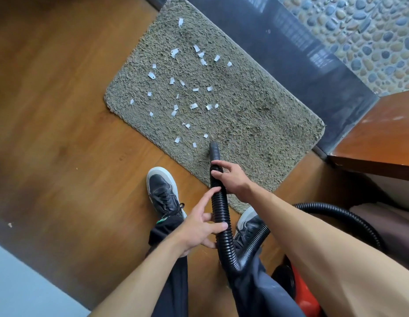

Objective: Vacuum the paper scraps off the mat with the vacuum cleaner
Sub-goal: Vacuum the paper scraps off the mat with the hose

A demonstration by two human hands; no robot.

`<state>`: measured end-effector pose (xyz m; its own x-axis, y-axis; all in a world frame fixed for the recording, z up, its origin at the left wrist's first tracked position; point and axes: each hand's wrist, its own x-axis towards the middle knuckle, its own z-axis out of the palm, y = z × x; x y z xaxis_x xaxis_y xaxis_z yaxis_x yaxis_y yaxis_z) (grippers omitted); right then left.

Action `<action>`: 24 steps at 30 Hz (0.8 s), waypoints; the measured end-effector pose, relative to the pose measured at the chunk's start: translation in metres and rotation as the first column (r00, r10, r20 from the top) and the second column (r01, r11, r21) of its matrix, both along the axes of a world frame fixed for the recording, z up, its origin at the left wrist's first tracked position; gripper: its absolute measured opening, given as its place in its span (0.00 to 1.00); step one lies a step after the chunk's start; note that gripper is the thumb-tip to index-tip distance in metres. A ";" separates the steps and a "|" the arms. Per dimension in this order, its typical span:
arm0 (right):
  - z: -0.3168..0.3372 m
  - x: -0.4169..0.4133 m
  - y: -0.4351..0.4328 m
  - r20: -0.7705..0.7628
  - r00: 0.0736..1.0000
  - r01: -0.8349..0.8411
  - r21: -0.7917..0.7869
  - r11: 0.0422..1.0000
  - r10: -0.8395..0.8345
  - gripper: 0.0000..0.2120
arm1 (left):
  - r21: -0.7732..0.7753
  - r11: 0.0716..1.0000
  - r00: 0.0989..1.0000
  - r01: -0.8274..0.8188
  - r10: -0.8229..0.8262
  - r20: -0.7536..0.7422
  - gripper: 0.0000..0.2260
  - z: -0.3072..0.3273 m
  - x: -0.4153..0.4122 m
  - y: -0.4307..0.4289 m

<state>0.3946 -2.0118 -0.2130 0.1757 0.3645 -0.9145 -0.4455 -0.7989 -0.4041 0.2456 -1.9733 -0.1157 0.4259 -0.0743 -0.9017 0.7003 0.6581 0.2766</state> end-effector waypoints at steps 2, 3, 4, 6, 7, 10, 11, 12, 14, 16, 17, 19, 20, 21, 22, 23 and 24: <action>-0.002 -0.002 0.005 0.021 1.000 -0.018 0.014 1.000 0.017 0.18 | 0.013 1.000 1.000 -0.007 0.007 -0.002 0.36 0.000 0.000 0.003; -0.002 -0.002 0.009 0.029 0.999 -0.027 0.019 0.999 0.027 0.18 | 0.017 1.000 1.000 -0.013 0.013 -0.005 0.36 -0.001 -0.001 0.005; -0.004 -0.003 0.012 0.040 0.999 -0.038 0.021 0.999 0.037 0.18 | 0.018 1.000 1.000 -0.021 0.021 -0.008 0.36 -0.001 -0.002 0.007; -0.006 -0.004 0.019 0.058 0.997 -0.057 0.027 0.998 0.055 0.19 | 0.016 0.999 0.999 -0.037 0.037 -0.013 0.36 -0.003 -0.003 0.012; -0.007 -0.005 0.023 0.067 0.996 -0.064 0.031 0.997 0.062 0.19 | 0.017 0.999 0.999 -0.046 0.046 -0.015 0.36 -0.005 -0.004 0.014; -0.010 -0.007 0.031 0.096 0.993 -0.070 0.040 0.997 0.066 0.19 | 0.021 0.998 0.998 -0.055 0.055 -0.010 0.36 -0.011 -0.006 0.020; -0.011 -0.008 0.033 0.107 0.992 -0.066 0.042 0.997 0.061 0.19 | 0.020 0.998 0.998 -0.056 0.056 -0.009 0.36 -0.012 -0.007 0.023; -0.011 -0.008 0.034 0.115 0.992 -0.060 0.041 0.997 0.055 0.19 | 0.017 0.998 0.998 -0.055 0.056 -0.008 0.37 -0.013 -0.007 0.025; -0.009 -0.008 0.034 0.108 0.993 -0.041 0.028 0.999 0.038 0.18 | 0.005 0.999 0.999 -0.045 0.045 -0.002 0.37 -0.013 -0.008 0.027; -0.005 -0.008 0.031 0.081 0.996 -0.035 0.007 0.999 0.034 0.19 | -0.011 0.999 0.999 -0.033 0.033 0.001 0.37 -0.012 -0.010 0.027; -0.002 -0.009 0.029 0.074 0.996 -0.042 -0.004 0.999 0.042 0.19 | -0.011 0.999 1.000 -0.029 0.030 0.002 0.36 -0.010 -0.011 0.025; 0.001 -0.011 0.027 0.060 0.995 -0.075 -0.031 0.997 0.076 0.19 | 0.008 1.000 1.000 -0.028 0.028 0.003 0.36 -0.006 -0.014 0.020; 0.003 -0.013 0.027 0.045 0.995 -0.091 -0.040 0.995 0.093 0.19 | 0.018 0.999 0.999 -0.033 0.033 0.002 0.36 -0.004 -0.015 0.018; 0.004 -0.014 0.028 0.026 0.994 -0.108 -0.045 0.993 0.109 0.19 | 0.024 0.999 0.999 -0.043 0.043 0.001 0.36 -0.002 -0.017 0.017; 0.005 -0.016 0.030 0.011 0.992 -0.127 -0.048 0.991 0.128 0.19 | 0.027 0.998 0.998 -0.055 0.055 -0.002 0.36 0.000 -0.020 0.015; 0.005 -0.019 0.033 0.001 0.989 -0.146 -0.047 0.988 0.146 0.19 | 0.029 0.997 0.998 -0.068 0.068 -0.005 0.36 0.002 -0.023 0.015; 0.005 -0.021 0.036 -0.005 0.987 -0.162 -0.045 0.986 0.162 0.19 | 0.028 0.996 0.997 -0.080 0.081 -0.009 0.36 0.003 -0.025 0.016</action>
